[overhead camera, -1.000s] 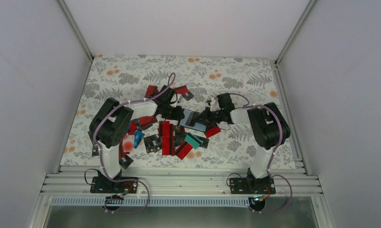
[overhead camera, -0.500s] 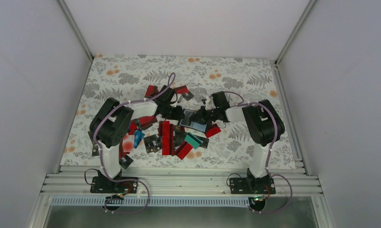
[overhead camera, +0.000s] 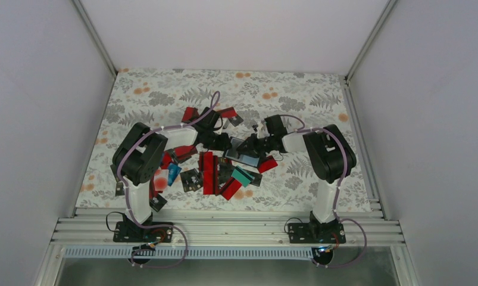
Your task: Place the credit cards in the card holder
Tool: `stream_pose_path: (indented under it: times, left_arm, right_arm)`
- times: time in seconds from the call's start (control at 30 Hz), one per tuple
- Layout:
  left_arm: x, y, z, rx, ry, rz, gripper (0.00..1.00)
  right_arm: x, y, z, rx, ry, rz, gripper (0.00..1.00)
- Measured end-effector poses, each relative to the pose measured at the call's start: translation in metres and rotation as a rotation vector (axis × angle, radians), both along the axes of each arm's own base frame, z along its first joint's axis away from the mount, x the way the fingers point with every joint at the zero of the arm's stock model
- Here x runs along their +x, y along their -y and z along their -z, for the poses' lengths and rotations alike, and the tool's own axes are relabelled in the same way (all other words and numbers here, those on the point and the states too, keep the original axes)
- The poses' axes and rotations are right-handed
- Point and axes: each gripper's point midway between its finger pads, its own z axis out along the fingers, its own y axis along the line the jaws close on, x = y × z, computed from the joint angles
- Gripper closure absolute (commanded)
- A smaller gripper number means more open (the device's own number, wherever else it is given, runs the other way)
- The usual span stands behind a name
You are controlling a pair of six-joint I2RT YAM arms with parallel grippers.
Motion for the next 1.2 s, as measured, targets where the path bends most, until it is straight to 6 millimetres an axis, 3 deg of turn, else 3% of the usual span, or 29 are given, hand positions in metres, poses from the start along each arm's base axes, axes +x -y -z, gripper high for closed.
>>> stream_pose_path:
  times: [0.1,0.4,0.6,0.7,0.97,1.2]
  left_arm:
    - [0.0,0.0,0.0,0.0,-0.001,-0.001,0.72]
    - [-0.002,0.001,0.0,0.002,-0.001,0.004,0.73]
    - [-0.003,0.003,0.001,0.004,-0.002,0.008,0.72]
    - [-0.003,0.002,0.001,0.008,-0.003,0.007,0.72]
    - [-0.005,-0.008,-0.003,0.056,-0.006,-0.015,0.72]
    - [-0.01,-0.028,-0.053,0.074,0.103,-0.069,0.66]
  right_arm:
    - [0.0,-0.001,-0.001,0.002,0.008,-0.009,0.71]
    - [-0.002,-0.001,-0.014,-0.026,0.052,-0.033,0.3]
    - [-0.004,0.006,-0.023,-0.074,0.078,-0.025,0.15]
    - [-0.005,0.01,-0.026,-0.095,0.085,-0.02,0.02]
    - [-0.009,0.018,-0.029,-0.145,0.103,-0.023,0.0]
    - [-0.01,0.031,-0.036,-0.236,0.145,-0.016,0.0]
